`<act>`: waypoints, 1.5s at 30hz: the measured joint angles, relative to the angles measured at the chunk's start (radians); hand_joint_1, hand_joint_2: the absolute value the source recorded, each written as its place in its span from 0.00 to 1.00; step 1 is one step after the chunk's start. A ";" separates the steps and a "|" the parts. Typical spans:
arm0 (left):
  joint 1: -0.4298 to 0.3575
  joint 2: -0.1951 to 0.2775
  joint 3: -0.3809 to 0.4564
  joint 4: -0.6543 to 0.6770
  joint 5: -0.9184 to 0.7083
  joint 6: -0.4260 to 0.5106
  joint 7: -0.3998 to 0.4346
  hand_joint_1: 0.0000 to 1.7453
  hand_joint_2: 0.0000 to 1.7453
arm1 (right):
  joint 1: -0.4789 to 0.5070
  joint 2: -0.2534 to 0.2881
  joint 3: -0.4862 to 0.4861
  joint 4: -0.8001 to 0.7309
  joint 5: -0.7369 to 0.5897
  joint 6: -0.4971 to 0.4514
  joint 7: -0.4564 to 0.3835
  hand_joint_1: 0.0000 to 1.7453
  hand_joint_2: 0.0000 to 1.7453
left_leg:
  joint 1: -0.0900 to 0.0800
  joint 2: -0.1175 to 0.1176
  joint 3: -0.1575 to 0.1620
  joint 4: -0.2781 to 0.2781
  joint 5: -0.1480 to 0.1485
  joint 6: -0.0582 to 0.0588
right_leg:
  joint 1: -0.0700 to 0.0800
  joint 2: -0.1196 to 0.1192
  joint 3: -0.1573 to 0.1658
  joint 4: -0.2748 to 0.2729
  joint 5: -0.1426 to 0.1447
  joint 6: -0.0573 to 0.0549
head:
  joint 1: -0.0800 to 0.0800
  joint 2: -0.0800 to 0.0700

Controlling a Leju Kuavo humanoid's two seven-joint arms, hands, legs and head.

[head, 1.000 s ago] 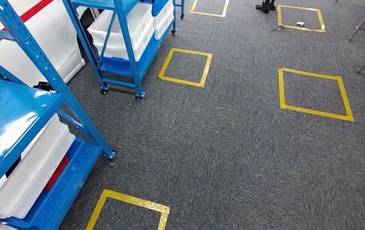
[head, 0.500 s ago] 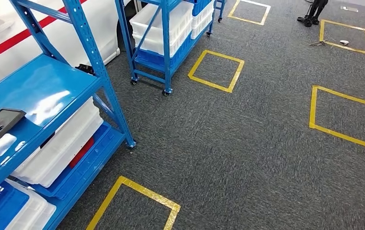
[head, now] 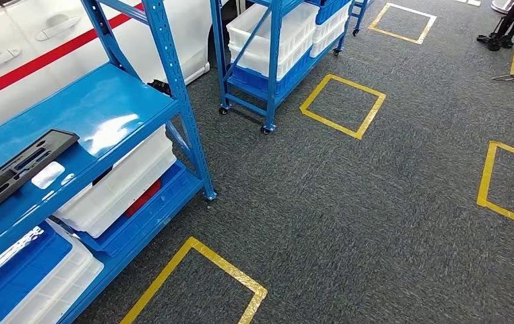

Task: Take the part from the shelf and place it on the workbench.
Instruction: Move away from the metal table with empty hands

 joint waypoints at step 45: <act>-0.007 0.002 0.017 -0.001 -0.001 -0.015 -0.016 0.00 1.00 | 0.000 0.002 -0.046 0.000 -0.010 -0.004 0.008 0.00 0.00 | -0.011 0.194 0.027 0.009 -0.040 0.020 | 0.019 -0.185 0.007 0.002 -0.007 0.002 | 0.000 0.000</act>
